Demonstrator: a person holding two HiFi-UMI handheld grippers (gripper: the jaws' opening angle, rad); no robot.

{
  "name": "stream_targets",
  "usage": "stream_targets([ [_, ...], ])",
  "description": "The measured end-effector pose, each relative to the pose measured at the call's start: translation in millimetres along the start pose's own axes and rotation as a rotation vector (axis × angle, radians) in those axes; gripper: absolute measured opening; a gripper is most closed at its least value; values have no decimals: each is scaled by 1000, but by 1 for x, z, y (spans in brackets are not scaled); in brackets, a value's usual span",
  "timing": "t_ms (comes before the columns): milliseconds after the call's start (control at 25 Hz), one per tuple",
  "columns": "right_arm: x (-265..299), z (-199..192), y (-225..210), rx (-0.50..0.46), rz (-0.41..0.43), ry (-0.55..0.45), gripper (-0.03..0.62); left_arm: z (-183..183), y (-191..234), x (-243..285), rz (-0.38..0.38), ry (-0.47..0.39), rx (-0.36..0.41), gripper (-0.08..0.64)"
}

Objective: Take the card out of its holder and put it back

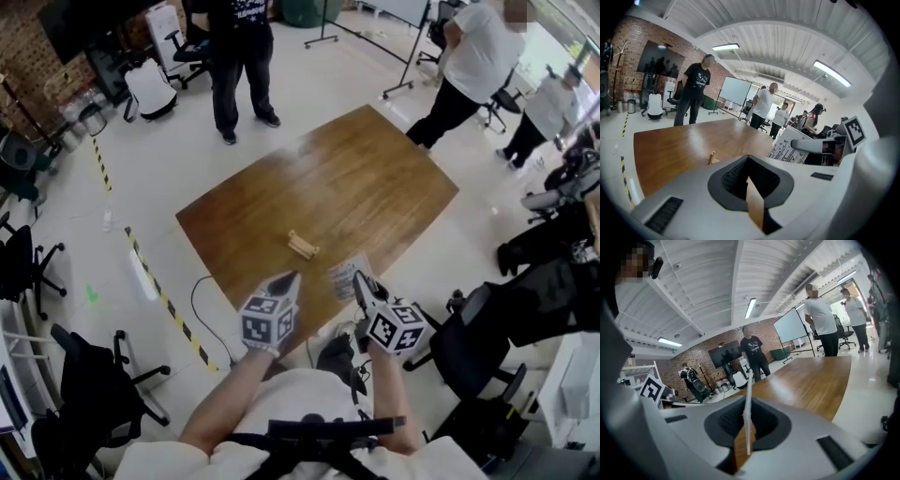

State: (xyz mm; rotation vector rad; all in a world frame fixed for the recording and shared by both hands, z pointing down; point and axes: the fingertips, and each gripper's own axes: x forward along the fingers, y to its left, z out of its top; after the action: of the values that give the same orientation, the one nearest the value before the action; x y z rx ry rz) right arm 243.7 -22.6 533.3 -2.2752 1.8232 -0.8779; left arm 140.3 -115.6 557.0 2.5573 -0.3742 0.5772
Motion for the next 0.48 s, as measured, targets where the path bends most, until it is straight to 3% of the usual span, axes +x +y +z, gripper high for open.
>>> stream_targets([
  [480, 11, 44, 9, -70, 83, -18, 20, 21, -8, 9, 28, -34, 25, -2],
])
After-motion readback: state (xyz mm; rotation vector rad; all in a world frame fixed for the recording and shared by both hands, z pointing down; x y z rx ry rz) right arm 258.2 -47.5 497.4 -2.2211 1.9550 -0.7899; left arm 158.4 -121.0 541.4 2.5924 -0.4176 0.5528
